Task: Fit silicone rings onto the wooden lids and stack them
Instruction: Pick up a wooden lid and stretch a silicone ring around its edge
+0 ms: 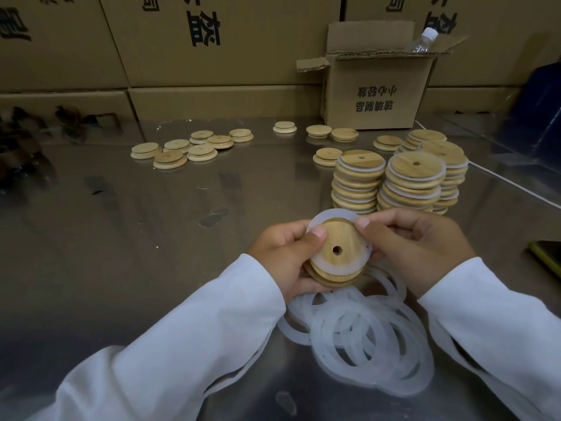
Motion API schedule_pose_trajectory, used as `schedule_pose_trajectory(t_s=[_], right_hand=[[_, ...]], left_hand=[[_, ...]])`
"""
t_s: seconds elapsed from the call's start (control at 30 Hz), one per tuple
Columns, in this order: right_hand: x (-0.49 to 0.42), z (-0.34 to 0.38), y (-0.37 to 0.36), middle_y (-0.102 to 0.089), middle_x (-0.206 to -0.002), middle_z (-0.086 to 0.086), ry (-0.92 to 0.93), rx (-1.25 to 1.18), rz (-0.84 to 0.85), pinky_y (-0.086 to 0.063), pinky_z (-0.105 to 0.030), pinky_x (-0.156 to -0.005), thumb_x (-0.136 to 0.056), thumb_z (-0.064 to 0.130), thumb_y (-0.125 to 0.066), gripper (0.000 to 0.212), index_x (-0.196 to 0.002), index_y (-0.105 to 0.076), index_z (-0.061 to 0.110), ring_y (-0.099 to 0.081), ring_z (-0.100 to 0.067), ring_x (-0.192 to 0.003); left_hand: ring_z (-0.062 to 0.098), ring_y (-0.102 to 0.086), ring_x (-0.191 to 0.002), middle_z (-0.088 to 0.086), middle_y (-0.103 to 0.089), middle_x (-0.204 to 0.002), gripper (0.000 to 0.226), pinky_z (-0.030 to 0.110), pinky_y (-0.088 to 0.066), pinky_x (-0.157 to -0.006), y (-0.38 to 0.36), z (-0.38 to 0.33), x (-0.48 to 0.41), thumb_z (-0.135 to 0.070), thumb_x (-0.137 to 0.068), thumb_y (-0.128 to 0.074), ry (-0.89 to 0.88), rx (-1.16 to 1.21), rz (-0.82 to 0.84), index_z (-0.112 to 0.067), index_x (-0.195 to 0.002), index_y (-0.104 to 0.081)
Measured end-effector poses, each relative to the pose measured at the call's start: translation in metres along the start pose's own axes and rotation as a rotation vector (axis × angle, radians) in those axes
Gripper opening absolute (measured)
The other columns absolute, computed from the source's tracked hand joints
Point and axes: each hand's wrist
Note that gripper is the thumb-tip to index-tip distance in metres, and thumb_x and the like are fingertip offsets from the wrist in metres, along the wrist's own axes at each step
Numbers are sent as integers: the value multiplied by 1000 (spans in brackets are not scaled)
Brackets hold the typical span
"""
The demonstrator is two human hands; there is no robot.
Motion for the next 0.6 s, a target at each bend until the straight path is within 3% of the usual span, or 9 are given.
schedule_pose_trajectory(t_s=[0.17,0.27,0.4,0.6], right_hand=[[0,0,-1,-65,-58,-4,38,-11,13,-51,-16,-60,-76,12,-67,17,-63,-68,22,-59,-9,-56],[1,2,-1,-66,-56,0,60,-50,-10,-50,-13,-58,-77,10,-67,18,-62,-67,21,-59,-8,-56],[2,3,-2,-64,-53,6,97,-70,-25,-49,-12,-55,-76,8,-67,20,-60,-67,21,-57,-4,-52],[2,2,-2,-68,-60,4,120,-66,18,-51,-13,-61,-76,10,-67,17,-64,-68,21,-62,-6,-60]], left_hand=[[27,-69,-86,9,-71,-87,15,39,-59,-69,2,2,1,-14,-90,-50,-169,-144,-50,-16,-94,-64],[27,-69,-88,10,-72,-91,15,42,-58,-74,3,1,2,-18,-86,-54,-245,-180,-84,-20,-94,-66],[30,-67,-92,10,-71,-92,18,49,-55,-81,3,2,1,-16,-89,-50,-273,-173,-95,-21,-93,-66],[24,-66,-87,5,-68,-87,23,42,-57,-77,2,1,1,-13,-93,-42,-255,-161,-66,-20,-92,-64]])
Point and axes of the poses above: each hand's wrist, its own x-axis away from the middle knuckle, its own y-axis out of the back of the hand, z = x × y
